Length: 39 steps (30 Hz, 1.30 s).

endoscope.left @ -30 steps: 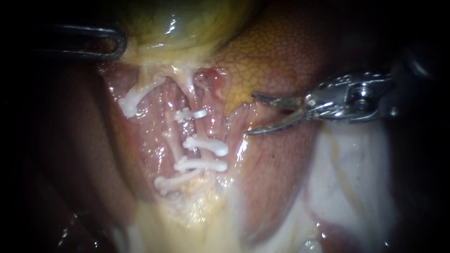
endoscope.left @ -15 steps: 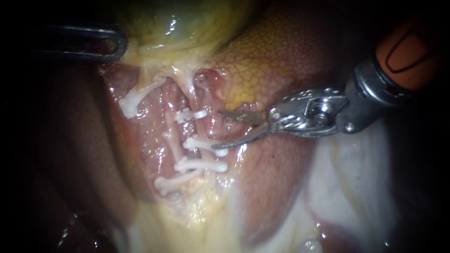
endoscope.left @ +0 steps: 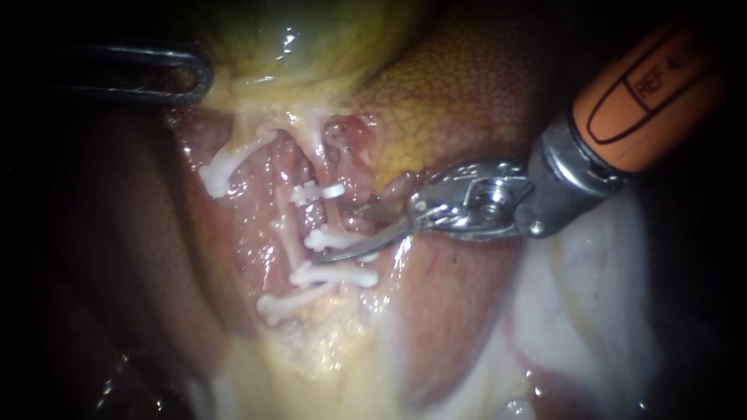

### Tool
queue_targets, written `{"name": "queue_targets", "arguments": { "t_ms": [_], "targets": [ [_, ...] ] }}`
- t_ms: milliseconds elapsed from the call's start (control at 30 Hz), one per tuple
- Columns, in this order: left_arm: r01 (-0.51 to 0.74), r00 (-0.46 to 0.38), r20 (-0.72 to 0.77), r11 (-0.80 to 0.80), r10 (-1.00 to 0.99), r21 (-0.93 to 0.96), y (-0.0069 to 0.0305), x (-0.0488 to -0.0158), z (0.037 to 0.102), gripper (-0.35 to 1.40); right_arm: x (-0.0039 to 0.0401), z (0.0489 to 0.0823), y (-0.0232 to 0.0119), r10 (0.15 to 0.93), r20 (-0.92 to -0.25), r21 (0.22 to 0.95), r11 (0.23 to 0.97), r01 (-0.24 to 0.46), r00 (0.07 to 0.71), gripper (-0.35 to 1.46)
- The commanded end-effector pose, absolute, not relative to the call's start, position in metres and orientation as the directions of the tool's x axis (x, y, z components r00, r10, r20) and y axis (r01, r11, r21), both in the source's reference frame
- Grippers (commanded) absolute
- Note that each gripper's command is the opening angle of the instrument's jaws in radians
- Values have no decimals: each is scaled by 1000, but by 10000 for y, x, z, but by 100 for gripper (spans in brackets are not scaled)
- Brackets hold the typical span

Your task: Go to the cutting position right tube

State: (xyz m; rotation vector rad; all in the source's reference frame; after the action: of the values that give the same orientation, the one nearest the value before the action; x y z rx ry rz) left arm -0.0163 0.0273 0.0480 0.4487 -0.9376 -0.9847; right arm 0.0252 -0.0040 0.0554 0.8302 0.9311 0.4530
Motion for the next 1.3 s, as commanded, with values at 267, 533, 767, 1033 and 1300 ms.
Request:
{"name": "queue_targets", "arguments": {
  "t_ms": [267,533,767,1033,1300],
  "targets": [
    [504,223,463,508,-858,698,273,-163,480,-35,261,561,-39,661,-586,792,588,161,469,113],
    [504,223,463,508,-858,698,273,-163,480,-35,287,576,-43,678,-598,797,556,234,427,108],
    [504,223,463,508,-858,698,273,-163,480,-35,301,591,-52,705,-583,811,529,249,403,108],
    [505,223,463,508,-858,698,272,-164,480,-35,305,595,-45,730,-581,814,521,258,359,108],
    [505,223,463,508,-858,698,272,-165,481,-35,304,593,-41,744,-582,813,516,271,329,108]
  ]
}}
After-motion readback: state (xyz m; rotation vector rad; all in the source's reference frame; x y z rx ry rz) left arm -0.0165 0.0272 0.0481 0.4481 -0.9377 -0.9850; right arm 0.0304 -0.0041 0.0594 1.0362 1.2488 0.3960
